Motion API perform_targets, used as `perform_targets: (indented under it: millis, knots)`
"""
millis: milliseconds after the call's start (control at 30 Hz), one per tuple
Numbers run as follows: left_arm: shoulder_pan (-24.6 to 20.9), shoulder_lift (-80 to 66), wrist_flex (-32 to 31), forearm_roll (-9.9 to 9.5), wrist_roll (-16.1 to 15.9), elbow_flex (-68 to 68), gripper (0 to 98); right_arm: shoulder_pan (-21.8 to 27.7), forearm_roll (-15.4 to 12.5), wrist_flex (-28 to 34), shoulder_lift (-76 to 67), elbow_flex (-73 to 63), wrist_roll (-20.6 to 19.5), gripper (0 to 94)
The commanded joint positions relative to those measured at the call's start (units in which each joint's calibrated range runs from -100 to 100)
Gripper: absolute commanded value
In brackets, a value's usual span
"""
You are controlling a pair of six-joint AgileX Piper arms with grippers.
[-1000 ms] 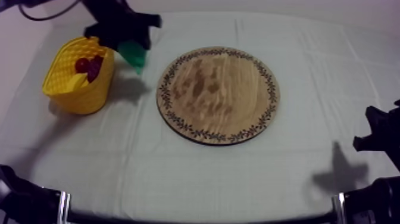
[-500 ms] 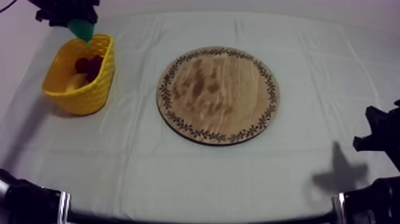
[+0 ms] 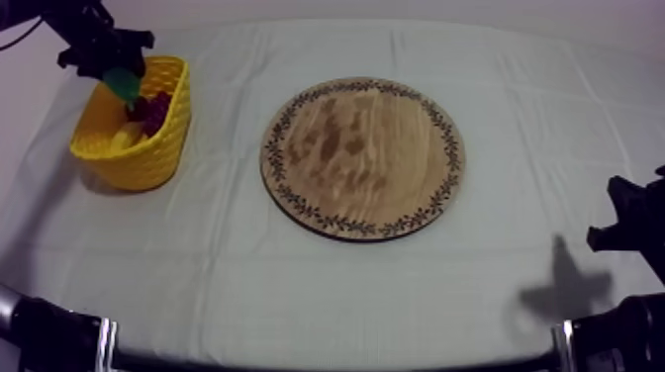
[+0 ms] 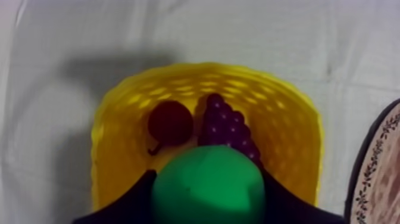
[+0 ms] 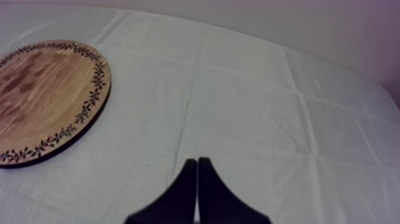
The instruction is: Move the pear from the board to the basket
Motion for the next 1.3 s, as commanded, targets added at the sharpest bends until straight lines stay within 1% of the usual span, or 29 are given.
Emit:
perform_targets:
  millis: [0, 33, 100, 267, 367, 533, 633, 667, 733, 900, 967, 1067, 1133, 1200, 1267]
  knots:
    - [-0.35, 0.58, 0.03, -0.08, -0.1, 0.02, 36.5, -0.02, 0.02, 0.01, -0.05, 0.05, -0.01, 0.3]
    - [-0.51, 0.82, 0.05, -0.11, -0.16, 0.01, 37.0, -0.02, 0.02, 0.01, -0.05, 0.05, 0.01, 0.3]
    - [-0.89, 1.1, 0.6, 0.13, -0.28, -0.45, 41.5, -0.02, 0.02, 0.01, -0.05, 0.05, -0.01, 0.3]
    - [-1.6, 0.57, 4.26, 1.06, -0.41, -2.9, 61.0, -0.02, 0.02, 0.01, -0.05, 0.05, -0.02, 0.3]
    - [-1.73, -0.2, 5.15, 1.11, -0.06, -3.63, 69.1, -0.02, 0.02, 0.01, -0.05, 0.05, -0.02, 0.3]
    - [-1.93, -1.28, 5.01, 0.49, 0.56, -3.71, 78.3, -0.02, 0.02, 0.01, -0.05, 0.05, -0.02, 0.3]
    - [-2.16, -1.98, 4.38, 0.2, 0.56, -3.2, 80.1, -0.02, 0.02, 0.01, -0.05, 0.05, -0.02, 0.3]
    - [-2.26, -2.27, 4.12, 0.17, 0.45, -2.94, 79.0, -0.02, 0.02, 0.01, -0.05, 0.05, -0.02, 0.3]
    - [-2.42, -3.01, 3.33, 0.07, 0.33, -2.27, 73.8, -0.02, 0.02, 0.01, -0.05, 0.05, -0.02, 0.3]
    - [-2.89, -6.99, -0.04, 0.03, -0.22, 0.39, 53.3, -0.02, 0.02, 0.01, -0.05, 0.05, -0.02, 0.3]
    - [-2.98, -9.39, -1.31, 0.23, -0.54, 1.44, 43.0, -0.02, 0.02, 0.01, -0.05, 0.05, -0.02, 0.3]
    - [-3.06, -13.86, -3.14, 0.94, -1.39, 3.18, 20.5, -0.02, 0.02, 0.01, -0.05, 0.05, 0.01, 0.3]
    - [-3.2, -17.41, -4.64, 1.62, -1.9, 4.86, 10.1, -0.02, 0.02, 0.01, -0.05, 0.05, -0.01, 0.3]
    - [-3.4, -21.31, -6.11, 2.36, -2.49, 7.06, 5.0, -0.02, 0.02, 0.01, -0.05, 0.05, -0.01, 0.3]
    - [-3.64, -25.44, -7.92, 2.9, -3.05, 9.72, 2.4, -0.02, 0.02, 0.01, -0.05, 0.05, -0.02, 0.3]
